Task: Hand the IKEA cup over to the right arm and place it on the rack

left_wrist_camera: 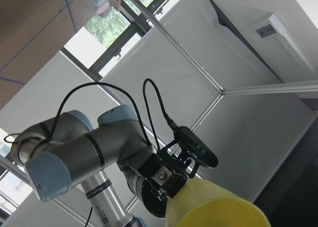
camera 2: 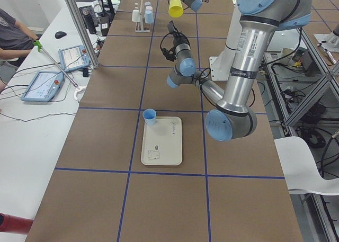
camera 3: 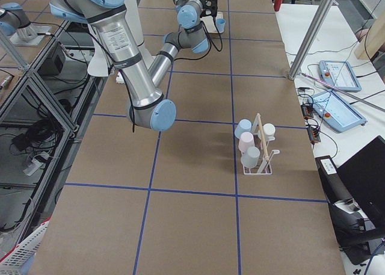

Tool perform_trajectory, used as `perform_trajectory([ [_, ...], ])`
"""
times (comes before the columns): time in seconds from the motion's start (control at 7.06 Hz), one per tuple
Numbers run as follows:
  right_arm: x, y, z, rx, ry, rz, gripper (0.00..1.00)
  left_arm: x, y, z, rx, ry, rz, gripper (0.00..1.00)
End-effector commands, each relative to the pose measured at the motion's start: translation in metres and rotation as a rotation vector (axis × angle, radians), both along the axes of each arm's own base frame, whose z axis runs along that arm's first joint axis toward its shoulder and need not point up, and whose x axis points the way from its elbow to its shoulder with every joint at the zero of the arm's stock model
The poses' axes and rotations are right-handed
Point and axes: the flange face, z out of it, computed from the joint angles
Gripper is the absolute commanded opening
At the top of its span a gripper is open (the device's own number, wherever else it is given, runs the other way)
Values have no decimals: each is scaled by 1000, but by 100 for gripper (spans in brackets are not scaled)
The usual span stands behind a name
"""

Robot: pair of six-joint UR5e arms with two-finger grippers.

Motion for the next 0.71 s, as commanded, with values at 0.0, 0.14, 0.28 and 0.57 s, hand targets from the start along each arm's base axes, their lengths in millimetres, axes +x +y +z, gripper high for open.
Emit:
perform_trajectory([
  [0.0, 34, -46, 26, -80, 144, 78, 27, -30, -38, 35, 95, -363, -113, 100],
  [0.14, 49, -70, 42, -95, 250, 118, 27, -53, -67, 46, 172, -591, -99, 100],
  [0.28, 56, -87, 64, -60, 378, 187, 27, -72, -86, 60, 267, -755, -104, 100],
  [0.57, 82, -132, 99, -24, 623, 303, 27, -106, -111, 102, 286, -948, -151, 100],
])
